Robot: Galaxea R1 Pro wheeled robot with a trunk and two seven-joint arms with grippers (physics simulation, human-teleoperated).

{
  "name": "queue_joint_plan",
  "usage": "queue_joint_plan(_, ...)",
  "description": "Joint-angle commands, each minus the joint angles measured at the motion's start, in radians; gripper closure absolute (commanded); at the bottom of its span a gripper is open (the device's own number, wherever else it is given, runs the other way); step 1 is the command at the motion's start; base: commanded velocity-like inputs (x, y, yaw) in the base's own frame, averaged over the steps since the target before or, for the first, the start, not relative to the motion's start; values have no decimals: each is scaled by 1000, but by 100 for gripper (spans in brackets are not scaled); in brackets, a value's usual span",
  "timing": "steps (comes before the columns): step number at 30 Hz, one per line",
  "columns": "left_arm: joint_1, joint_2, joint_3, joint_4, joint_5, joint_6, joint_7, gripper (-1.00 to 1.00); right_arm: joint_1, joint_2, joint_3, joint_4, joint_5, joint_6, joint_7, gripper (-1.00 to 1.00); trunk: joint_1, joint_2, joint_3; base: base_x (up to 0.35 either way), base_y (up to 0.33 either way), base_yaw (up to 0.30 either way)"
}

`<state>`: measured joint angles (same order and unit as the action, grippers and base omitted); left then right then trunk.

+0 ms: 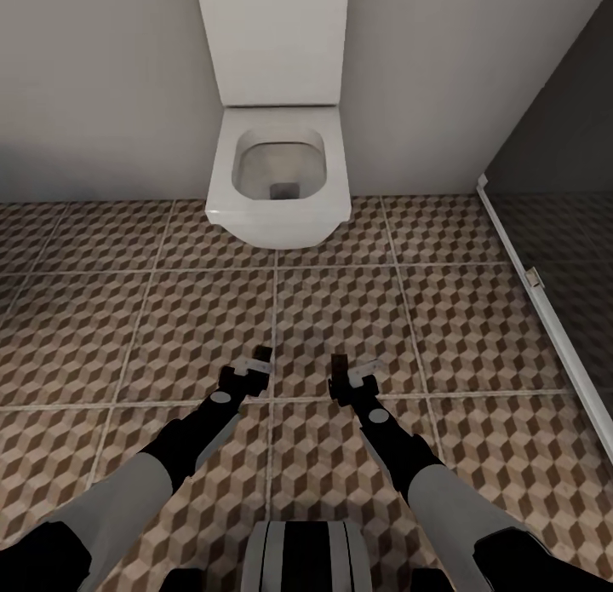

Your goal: Take the four mousetraps from the cabinet in the bathroom and place them on the bathroom floor. Make sure all four end up on the same floor surface, and ensure that at least two of them are either under or directly next to the same bathroom sink.

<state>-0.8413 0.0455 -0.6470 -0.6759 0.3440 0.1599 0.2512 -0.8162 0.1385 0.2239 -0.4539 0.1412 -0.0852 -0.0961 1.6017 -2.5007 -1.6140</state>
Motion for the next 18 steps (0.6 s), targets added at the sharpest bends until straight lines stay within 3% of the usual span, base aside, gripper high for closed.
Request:
queue_joint_plan(1,-1,2,-8,-2,8,4,11,100,-1,0,5,1,8,-1,-11,100,0,0,-1,164,98,0)
queue_joint_plan(18,-1,8,-8,-2,7,4,11,100,-1,0,5,2,8,-1,-11,100,0,0,-1,240,184,0)
